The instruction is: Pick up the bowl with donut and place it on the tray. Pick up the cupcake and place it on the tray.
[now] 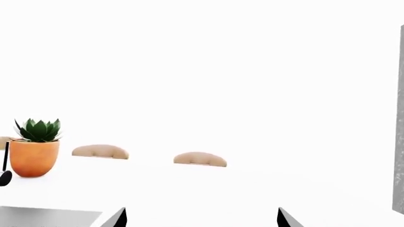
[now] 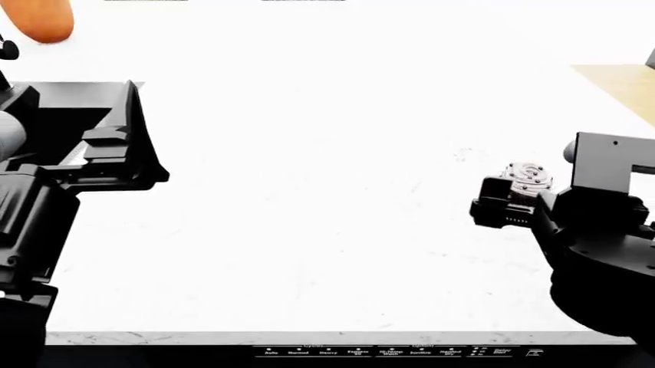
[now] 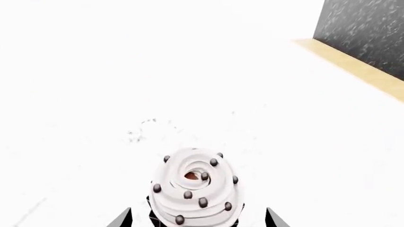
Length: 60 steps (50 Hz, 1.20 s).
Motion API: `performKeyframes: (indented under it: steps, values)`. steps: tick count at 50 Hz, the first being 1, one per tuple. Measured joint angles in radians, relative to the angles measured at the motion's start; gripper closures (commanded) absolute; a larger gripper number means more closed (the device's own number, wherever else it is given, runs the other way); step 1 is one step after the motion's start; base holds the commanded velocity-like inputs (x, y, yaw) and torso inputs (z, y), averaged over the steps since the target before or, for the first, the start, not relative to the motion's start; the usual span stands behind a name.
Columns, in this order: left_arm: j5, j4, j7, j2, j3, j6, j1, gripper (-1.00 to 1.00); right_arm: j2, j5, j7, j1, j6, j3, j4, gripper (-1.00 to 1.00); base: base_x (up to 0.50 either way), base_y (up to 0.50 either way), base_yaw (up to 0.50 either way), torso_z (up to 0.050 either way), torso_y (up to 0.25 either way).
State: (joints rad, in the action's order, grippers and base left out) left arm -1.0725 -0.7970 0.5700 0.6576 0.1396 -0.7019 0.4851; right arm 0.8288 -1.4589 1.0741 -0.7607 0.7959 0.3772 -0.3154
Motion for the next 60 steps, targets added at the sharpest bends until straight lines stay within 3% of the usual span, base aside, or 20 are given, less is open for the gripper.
performKeyframes:
  steps: [60]
  values:
    - [0.040,0.041,-0.034,-0.010,-0.028,0.037,-0.016,-1.00,-0.073,0.115,-0.098,-0.033,-0.034,0.056,0.169,-1.00,0.00,0.00,0.00,0.000,0.000]
